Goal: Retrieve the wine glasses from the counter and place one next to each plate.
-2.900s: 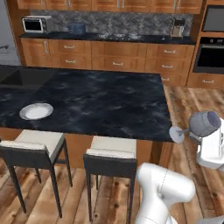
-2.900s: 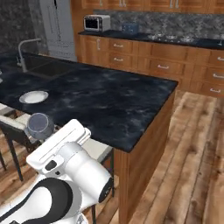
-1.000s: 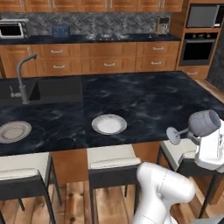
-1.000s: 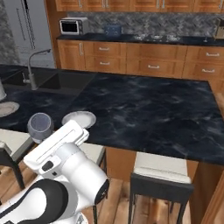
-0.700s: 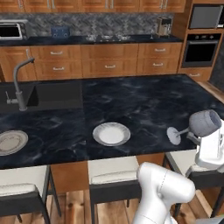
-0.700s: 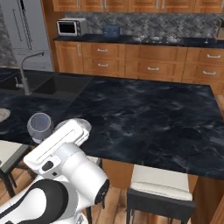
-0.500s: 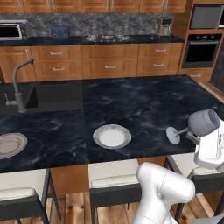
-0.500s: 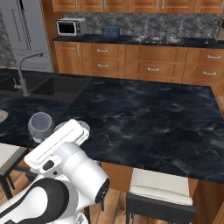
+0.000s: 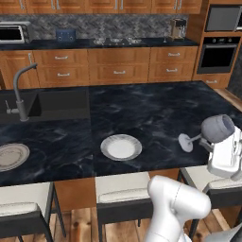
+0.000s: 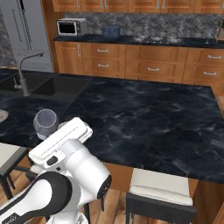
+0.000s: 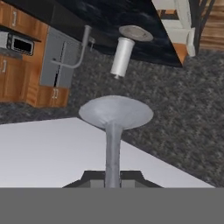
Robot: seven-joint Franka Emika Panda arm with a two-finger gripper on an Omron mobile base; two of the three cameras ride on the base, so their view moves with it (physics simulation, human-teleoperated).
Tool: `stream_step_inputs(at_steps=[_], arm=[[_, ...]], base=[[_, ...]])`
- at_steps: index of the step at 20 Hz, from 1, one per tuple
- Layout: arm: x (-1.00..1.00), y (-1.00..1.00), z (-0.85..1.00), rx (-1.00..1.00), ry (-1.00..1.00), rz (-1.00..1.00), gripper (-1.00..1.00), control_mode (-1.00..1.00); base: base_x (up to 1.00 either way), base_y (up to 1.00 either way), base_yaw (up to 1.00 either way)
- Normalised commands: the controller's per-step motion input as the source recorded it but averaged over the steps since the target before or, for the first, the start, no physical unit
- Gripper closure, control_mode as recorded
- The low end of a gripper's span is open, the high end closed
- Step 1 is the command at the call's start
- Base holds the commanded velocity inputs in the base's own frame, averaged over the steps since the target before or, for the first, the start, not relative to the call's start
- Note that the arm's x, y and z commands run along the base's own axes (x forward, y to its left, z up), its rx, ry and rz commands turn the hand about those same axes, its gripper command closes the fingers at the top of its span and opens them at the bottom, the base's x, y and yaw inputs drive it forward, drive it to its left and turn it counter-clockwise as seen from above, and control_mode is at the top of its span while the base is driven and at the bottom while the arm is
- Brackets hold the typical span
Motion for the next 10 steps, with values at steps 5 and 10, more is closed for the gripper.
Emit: stream_step_inputs(at_steps=[5,10], arm=[[0.68,-0.37,-0.09,0.00,0.07,0.00,1.00,-1.00],[0.51,-0.11,-0.04,-0.03,0.10,-0.02,1.00,-1.00]], base=[[0.00,0.00,0.00],[0.00,0.00,0.00]])
